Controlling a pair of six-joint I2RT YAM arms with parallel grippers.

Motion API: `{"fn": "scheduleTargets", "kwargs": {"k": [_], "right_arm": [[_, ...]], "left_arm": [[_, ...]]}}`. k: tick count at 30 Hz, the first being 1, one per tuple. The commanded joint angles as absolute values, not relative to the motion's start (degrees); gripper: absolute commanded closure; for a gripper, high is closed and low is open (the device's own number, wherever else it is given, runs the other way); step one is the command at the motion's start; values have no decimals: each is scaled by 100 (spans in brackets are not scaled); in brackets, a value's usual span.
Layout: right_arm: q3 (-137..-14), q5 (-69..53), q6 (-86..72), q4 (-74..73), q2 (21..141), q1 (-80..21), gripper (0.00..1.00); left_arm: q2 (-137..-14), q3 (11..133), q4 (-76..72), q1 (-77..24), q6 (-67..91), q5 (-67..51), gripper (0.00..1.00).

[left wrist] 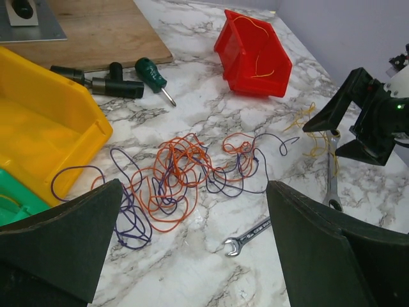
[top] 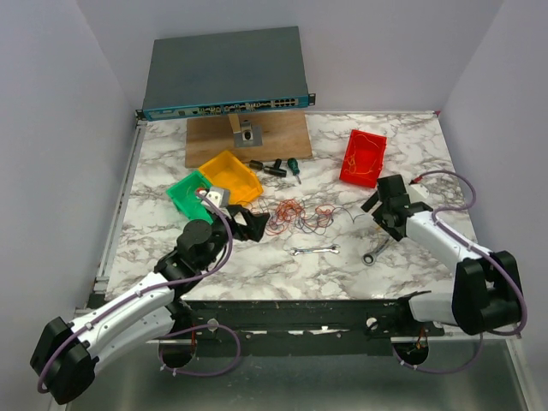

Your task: Untangle the cables

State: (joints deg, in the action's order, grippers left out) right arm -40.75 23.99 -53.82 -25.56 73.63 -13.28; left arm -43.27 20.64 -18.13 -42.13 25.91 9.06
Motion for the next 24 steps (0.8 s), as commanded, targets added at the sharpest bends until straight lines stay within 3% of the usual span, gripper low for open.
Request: {"fn": "scheduleTargets", "kwargs": {"k": [1, 13, 15, 17, 19, 24], "right_arm": [[-4220, 2172, -5582, -1939, 7843, -1310, 0], [-4807, 2554, -5853, -1565, 9222, -1310, 0], [-4792, 2828, -5890, -1600, 9168, -1306, 32], [-4726, 3009, -5792, -1659, 8863, -1310, 72], [-4631, 3102, -5527, -1627, 8389, -1309, 99], [-4775, 2670, -4655, -1696, 7184, -1310, 99]], "left_arm": [[-4219, 1955, -2062, -4245, 2522, 1266, 1], [-4147, 1988, -1832, -4253, 2506, 1799, 2], [-4193, 2069, -1601, -4233, 2610, 2166, 2], [-4303, 2315, -998, -4138, 2841, 2593, 1], [-4440, 2627, -315, -3817, 3229, 2604, 1], [-4692, 3083, 743, -2697, 4241, 1870, 1]]}}
